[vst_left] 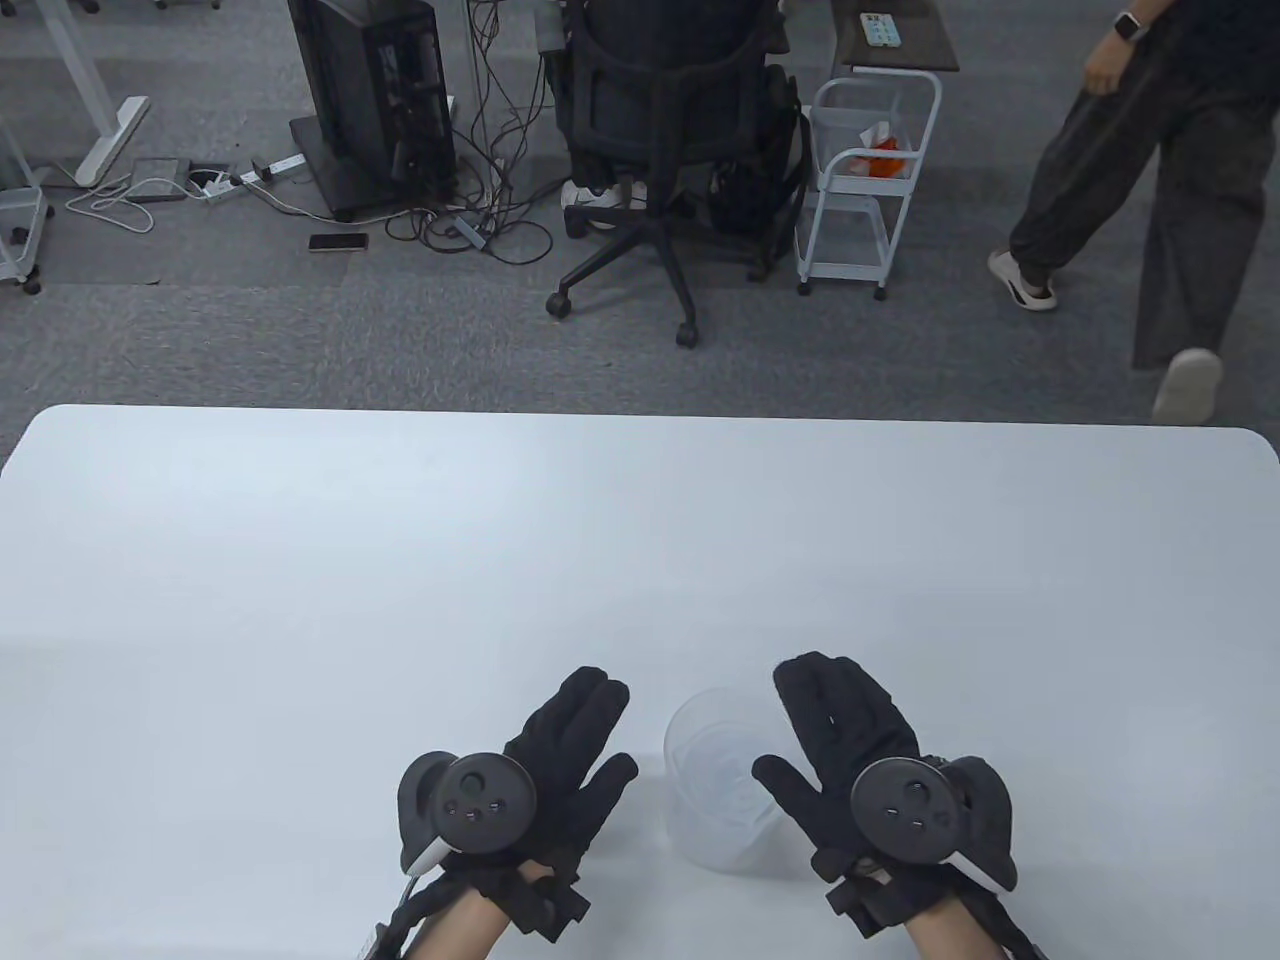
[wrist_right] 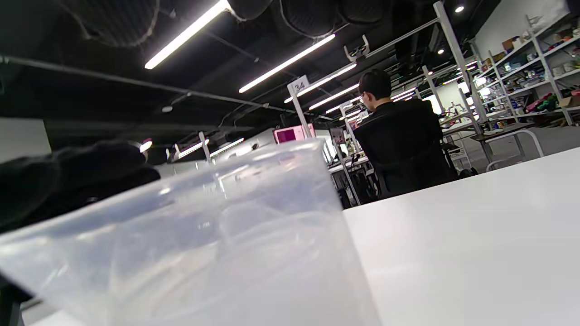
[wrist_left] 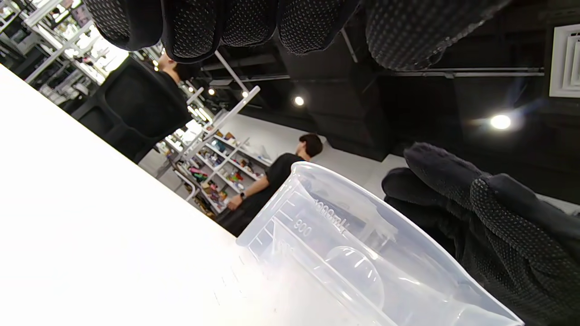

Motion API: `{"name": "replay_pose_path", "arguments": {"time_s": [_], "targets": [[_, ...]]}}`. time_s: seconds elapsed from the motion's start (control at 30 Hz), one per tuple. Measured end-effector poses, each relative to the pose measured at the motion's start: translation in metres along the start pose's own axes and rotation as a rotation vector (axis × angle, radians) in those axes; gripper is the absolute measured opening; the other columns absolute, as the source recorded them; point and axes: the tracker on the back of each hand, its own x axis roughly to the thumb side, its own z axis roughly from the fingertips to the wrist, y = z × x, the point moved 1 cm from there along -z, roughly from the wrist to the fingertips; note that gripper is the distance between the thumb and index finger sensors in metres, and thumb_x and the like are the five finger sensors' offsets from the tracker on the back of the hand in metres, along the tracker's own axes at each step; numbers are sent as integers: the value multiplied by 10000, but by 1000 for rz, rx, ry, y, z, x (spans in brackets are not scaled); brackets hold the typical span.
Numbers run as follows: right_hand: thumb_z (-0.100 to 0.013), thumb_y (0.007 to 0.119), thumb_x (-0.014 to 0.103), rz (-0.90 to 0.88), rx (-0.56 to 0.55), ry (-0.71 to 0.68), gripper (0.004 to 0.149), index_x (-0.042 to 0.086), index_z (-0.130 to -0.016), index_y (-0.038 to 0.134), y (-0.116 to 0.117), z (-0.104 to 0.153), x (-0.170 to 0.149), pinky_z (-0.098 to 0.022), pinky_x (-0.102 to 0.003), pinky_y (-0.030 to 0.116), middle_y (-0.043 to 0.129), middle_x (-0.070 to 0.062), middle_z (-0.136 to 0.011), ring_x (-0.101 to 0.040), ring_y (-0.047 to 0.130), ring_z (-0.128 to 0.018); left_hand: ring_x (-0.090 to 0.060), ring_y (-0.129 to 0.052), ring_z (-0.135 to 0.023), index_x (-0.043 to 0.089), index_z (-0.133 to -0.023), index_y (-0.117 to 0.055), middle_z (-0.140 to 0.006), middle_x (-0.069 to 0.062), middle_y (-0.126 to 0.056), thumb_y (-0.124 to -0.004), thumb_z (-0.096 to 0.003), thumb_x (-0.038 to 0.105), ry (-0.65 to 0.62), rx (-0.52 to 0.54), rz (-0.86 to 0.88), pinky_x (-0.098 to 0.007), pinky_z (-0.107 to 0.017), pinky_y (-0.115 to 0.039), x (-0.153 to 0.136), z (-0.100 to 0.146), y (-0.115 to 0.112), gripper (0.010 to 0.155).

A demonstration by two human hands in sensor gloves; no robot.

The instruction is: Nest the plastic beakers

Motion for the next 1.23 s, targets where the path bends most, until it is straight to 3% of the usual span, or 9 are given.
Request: {"name": "replay_pose_path", "arguments": {"time_s": [0.23,0.5,1.23], "targets": [[-485,696,582,-125,-84,61,770,151,-1058,417,-4,16,-39,-702,-632,444,449,-189,-1159,-489,447,-1033,-545,-564,-997,156,-1054,-511,-1121,-204,-429,-663,-492,504,5,0,-8,-633,-657,-593,-3,1,0,679],[-487,691,582,-201,-72,110,770,140,-1056,417,11,30,-64,-693,-636,444,446,-196,-1155,-494,436,-1029,-563,-505,-1015,166,-1063,-494,-1132,-207,-395,-654,-492,526,32,-11,-6,-660,-670,-551,-12,2,0,694],[-489,687,576,-216,-57,118,770,126,-1052,416,14,41,-70,-686,-639,445,458,-198,-1147,-497,429,-1024,-568,-494,-1013,156,-1059,-501,-1127,-211,-399,-651,-493,517,67,-64,-7,-664,-670,-542,-18,3,-8,688]]}}
